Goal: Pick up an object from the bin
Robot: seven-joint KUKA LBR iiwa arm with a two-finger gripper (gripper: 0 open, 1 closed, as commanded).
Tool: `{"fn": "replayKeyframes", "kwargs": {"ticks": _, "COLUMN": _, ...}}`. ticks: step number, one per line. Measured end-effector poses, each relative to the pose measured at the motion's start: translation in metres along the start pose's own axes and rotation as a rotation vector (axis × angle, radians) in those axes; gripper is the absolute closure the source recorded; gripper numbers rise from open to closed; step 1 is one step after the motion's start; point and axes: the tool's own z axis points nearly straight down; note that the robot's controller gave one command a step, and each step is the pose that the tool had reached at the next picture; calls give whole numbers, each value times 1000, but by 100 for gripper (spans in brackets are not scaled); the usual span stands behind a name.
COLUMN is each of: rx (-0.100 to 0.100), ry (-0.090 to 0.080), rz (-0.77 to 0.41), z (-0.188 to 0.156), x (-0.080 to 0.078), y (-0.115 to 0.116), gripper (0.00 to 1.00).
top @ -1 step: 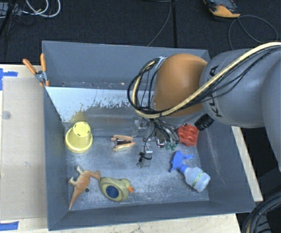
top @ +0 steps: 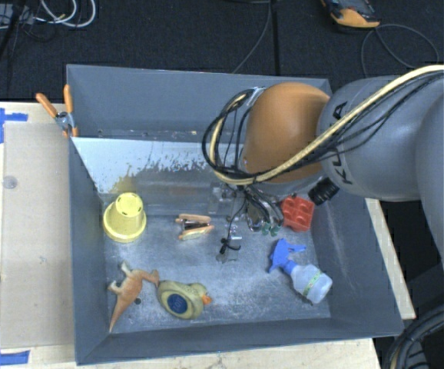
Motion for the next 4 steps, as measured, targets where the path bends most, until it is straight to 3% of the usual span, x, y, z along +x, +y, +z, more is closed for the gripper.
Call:
{"fn": "replayKeyframes", "kwargs": {"ticks": 1, "rx": 0, "ry": -3, "rz": 60, "z": 36, "x": -6, "y": 14, "gripper": 0}}
{"fn": "replayKeyframes", "kwargs": {"ticks": 2, "rx": -5, "ry": -38, "rz": -49, "z": 83, "x": 8, "y": 34, "gripper": 100}}
{"fn": "replayKeyframes", "kwargs": {"ticks": 3, "rx": -5, "ry": -38, "rz": -48, "z": 83, "x": 8, "y": 34, "gripper": 100}}
{"fn": "replayKeyframes", "kwargs": {"ticks": 4, "rx": -5, "ry": -39, "rz": -73, "z": -53, "x": 4, "y": 48, "gripper": 100}}
